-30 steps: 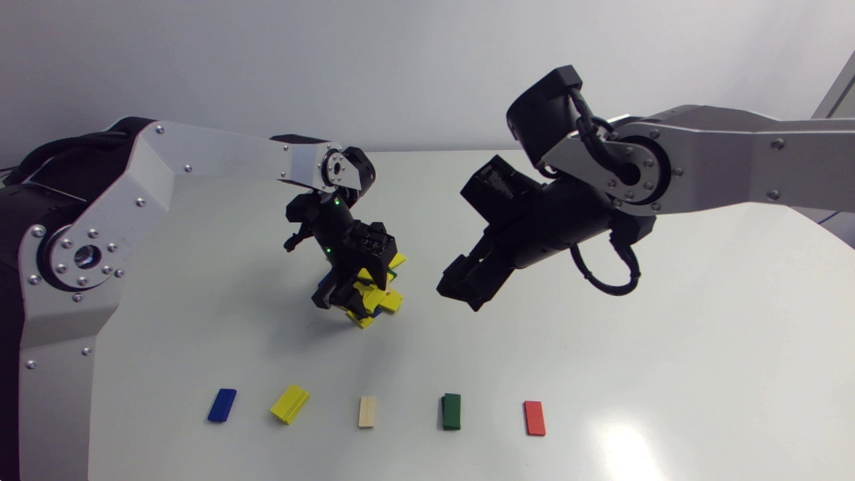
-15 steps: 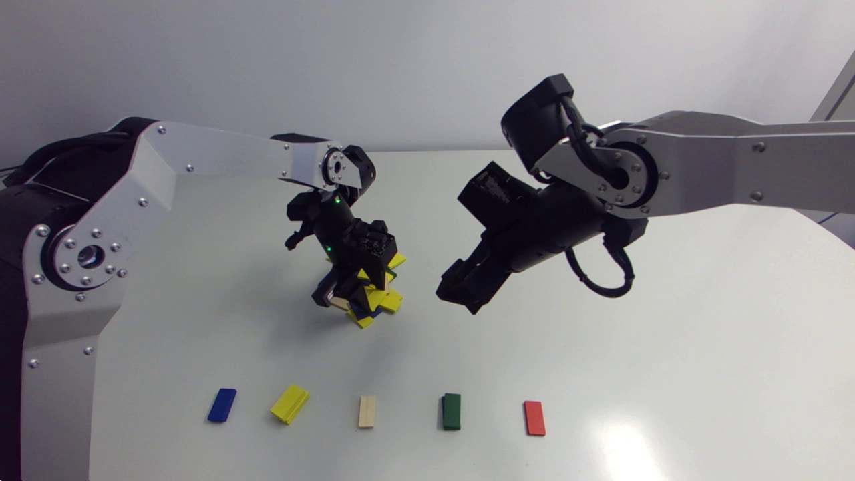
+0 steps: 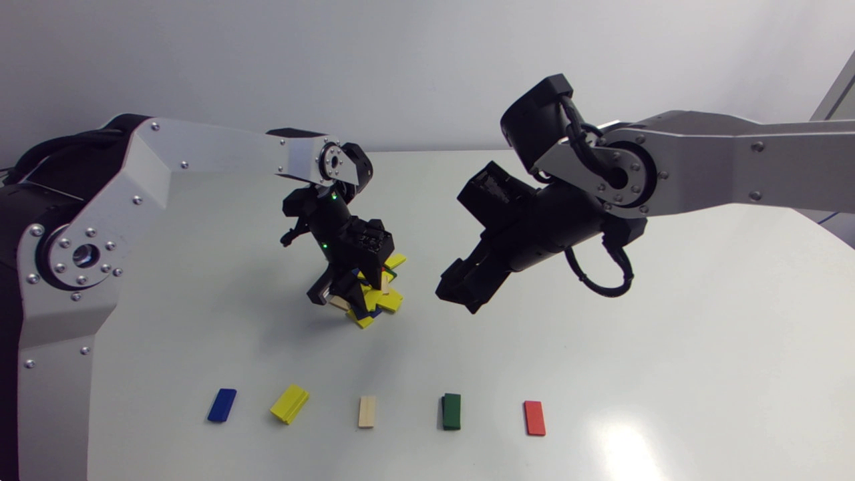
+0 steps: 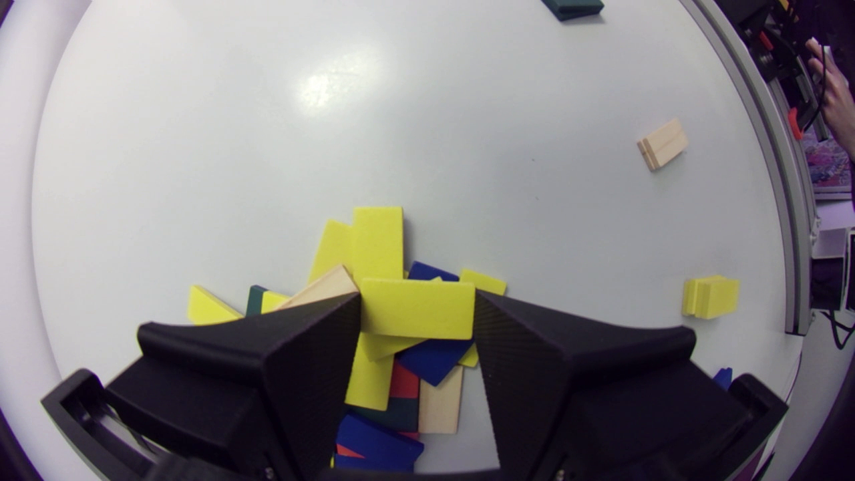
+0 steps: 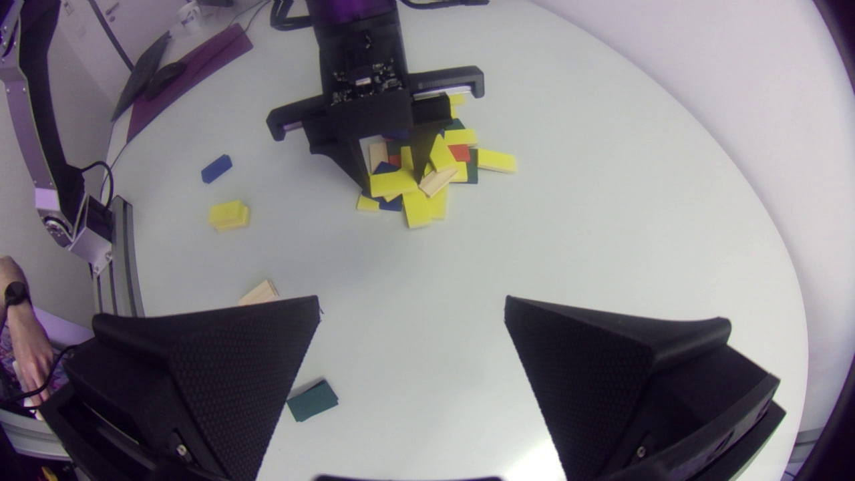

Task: Take domino bricks one by one from the mixed stack on the table and place each onto the existing stack of the same color.

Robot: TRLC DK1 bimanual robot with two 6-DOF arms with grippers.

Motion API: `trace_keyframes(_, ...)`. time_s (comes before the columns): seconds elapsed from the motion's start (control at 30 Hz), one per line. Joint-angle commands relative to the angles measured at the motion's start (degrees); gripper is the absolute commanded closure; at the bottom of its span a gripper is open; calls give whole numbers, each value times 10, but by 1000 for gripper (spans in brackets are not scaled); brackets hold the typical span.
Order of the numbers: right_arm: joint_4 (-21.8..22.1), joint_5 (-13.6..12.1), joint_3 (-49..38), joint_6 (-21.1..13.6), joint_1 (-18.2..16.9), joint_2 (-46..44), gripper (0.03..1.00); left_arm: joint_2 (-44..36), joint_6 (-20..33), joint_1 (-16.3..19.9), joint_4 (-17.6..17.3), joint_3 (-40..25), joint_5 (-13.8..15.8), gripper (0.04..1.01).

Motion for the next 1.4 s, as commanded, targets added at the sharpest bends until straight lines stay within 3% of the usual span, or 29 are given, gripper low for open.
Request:
trace_keyframes(0.0,0,-1,1,4,4,-11,66,-42,2,10,-16,8,0,797)
trace_keyframes(0.2,8,-1,-17,11,7,-26,66,-103,-69,15,-5,-44,0,798)
trace_keyframes(0.4,16,-1,-40,16,17,-45,66,-224,-139,15,85,-217,0,798)
trace_keyframes(0.53,22,0,-51,22,28,-56,66,-292,-146,16,115,-319,0,798)
trace_keyframes(0.8,25,2,-79,28,38,-85,66,-376,-146,3,150,-453,1,798)
trace_keyframes(1.13,36,2,-102,27,34,-99,66,-391,-180,-58,196,-531,0,798)
trace_keyframes(1.37,34,2,-104,23,27,-104,66,-368,-188,-60,236,-563,1,798)
